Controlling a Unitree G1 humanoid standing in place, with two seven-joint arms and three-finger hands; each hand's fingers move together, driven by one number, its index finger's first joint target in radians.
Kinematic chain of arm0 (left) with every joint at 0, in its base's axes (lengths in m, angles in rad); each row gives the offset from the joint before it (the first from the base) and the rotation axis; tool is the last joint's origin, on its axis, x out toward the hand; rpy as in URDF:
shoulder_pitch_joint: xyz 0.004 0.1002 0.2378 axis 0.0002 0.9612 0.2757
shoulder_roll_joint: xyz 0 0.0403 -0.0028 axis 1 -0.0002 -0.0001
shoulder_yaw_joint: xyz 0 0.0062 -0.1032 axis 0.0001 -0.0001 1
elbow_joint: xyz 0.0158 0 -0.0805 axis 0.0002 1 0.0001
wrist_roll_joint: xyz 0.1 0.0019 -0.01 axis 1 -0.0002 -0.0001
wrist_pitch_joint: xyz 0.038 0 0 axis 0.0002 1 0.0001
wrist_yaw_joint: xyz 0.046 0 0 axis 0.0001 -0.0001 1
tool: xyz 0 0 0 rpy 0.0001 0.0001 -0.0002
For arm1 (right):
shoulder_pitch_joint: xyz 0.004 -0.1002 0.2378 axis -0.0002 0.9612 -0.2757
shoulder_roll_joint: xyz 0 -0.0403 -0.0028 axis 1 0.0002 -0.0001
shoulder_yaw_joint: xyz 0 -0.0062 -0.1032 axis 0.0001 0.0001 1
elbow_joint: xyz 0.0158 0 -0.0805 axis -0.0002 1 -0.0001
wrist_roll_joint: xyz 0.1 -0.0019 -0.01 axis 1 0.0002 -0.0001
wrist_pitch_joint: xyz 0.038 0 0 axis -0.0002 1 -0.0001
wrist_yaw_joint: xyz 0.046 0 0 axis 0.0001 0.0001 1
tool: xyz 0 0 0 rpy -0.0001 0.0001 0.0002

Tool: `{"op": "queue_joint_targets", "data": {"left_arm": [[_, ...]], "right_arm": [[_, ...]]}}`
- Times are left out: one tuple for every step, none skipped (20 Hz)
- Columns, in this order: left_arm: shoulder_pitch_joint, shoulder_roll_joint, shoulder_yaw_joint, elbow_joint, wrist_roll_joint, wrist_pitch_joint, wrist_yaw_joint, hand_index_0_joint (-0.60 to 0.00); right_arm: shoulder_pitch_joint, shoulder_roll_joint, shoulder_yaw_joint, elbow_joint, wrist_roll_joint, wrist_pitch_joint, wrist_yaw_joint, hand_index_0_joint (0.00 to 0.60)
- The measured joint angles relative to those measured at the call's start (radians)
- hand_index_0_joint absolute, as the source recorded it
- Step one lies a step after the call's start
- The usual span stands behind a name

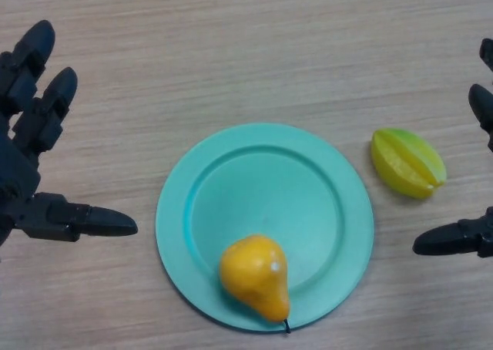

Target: Pick up the yellow pear and place it on the plate

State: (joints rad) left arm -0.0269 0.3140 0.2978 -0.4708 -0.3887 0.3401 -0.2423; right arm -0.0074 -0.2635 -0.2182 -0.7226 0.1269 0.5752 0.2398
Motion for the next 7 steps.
{"op": "queue_joint_targets", "data": {"left_arm": [[-0.002,0.002,0.0,0.003,0.0,0.0,0.0,0.0],[-0.009,0.003,0.0,0.006,0.002,0.0,0.0,0.0],[-0.012,0.003,0.0,0.007,0.005,0.0,0.0,0.0],[-0.013,0.003,0.0,0.007,0.006,0.0,0.0,0.0],[-0.014,0.003,0.0,0.007,0.006,0.0,0.0,0.0],[-0.014,0.003,-0.001,0.007,0.012,0.0,0.0,0.0],[-0.014,0.003,-0.001,0.007,0.025,0.0,0.0,0.0]], "right_arm": [[-0.001,0.0,0.0,0.0,0.0,-0.006,0.0,0.0],[-0.002,0.0,0.0,0.0,0.001,-0.007,0.0,0.0],[-0.002,0.0,0.001,0.0,0.005,-0.007,0.0,0.0],[-0.002,0.0,0.001,0.0,0.02,-0.007,-0.003,0.0],[-0.002,0.0,0.003,-0.004,0.023,-0.007,-0.003,0.0],[-0.002,0.0,0.004,-0.014,0.026,-0.007,-0.003,0.0],[-0.002,0.0,0.005,-0.017,0.026,-0.007,-0.003,0.0]]}}
